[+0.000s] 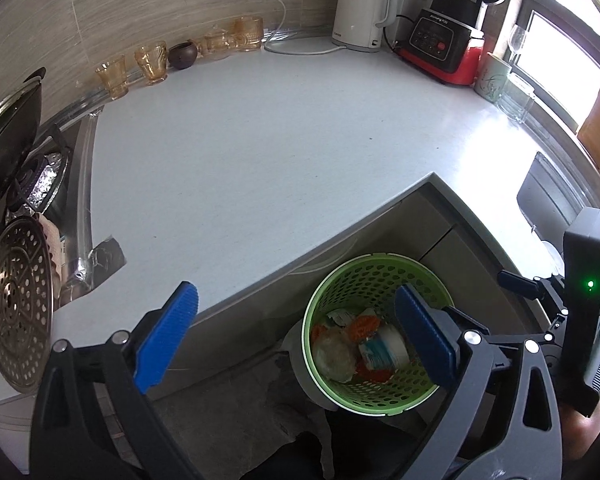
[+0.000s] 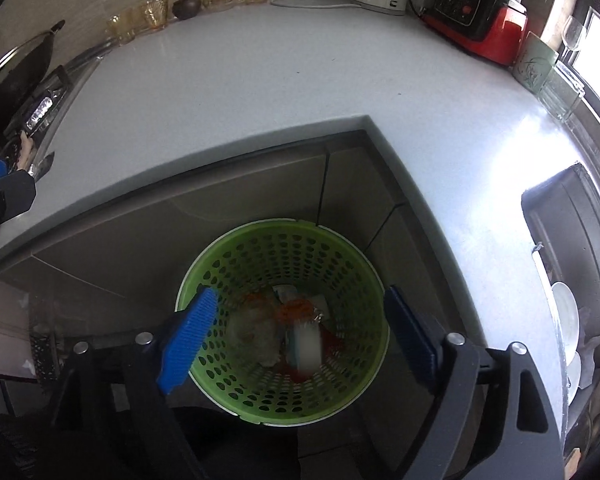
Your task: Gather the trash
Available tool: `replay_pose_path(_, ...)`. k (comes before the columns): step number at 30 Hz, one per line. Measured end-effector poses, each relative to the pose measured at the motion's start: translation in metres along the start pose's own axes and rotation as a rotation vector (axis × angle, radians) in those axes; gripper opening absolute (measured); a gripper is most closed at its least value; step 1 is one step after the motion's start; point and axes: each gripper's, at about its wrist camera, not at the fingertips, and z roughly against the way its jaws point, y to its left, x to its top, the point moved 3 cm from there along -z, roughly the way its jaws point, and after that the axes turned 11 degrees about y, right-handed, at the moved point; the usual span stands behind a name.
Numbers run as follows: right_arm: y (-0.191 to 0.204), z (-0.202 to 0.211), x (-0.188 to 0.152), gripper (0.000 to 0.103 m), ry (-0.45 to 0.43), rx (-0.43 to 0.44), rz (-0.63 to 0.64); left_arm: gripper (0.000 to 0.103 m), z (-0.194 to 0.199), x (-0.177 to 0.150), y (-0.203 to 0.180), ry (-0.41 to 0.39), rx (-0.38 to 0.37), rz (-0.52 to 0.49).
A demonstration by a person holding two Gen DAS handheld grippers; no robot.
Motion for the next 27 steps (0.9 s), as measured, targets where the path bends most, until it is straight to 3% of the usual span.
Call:
replay_pose_path(11,0.001,0.013,0.003,0.100,-0.024,-0.030,-0.021,0.095,0.002,-0.003,0.004,0.007,-0.014,0.006)
replay_pose_path(27,0.000,0.032,0.014,0.101,-0.043,-0.018,-0.025,0.095,0.007,0.003,0.007,0.011,-0.018,0.059)
